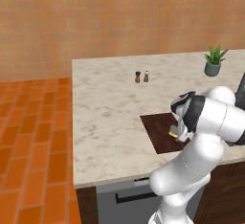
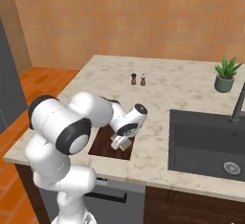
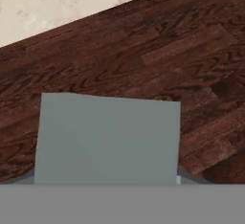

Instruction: Pick up the sponge from the counter and clean the cutting board by briefly scrubbing or pressing down on the cutting board. Once finished, release the sponge.

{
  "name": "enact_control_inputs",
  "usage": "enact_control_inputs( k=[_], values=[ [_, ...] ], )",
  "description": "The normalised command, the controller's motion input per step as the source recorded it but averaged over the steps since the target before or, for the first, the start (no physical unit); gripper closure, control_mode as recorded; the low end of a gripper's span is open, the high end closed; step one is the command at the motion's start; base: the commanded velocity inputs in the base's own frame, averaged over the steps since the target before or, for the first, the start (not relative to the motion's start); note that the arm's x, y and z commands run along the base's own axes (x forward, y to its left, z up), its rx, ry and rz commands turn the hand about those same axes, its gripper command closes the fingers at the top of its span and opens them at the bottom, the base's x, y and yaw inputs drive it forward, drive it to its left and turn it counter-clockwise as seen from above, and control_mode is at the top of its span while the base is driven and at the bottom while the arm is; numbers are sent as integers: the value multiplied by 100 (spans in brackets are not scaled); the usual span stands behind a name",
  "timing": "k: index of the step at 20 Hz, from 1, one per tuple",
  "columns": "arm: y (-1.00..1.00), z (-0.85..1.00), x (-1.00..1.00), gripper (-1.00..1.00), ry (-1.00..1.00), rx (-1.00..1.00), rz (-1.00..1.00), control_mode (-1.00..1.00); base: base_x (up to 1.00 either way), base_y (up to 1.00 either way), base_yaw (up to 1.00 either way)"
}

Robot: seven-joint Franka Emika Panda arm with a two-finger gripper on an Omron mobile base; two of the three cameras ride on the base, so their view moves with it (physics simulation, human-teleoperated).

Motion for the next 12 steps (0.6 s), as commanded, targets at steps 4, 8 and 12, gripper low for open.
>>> enact_control_inputs(
  k=[4, 8, 12],
  values=[
    [0, 0, 79, 100, 0, 0, 0, -100, 0, 0, 0],
    [0, 0, 80, 100, 0, 1, 0, -100, 0, 0, 0],
    [0, -1, 82, 100, -1, 0, 0, -100, 0, 0, 0]
  ],
)
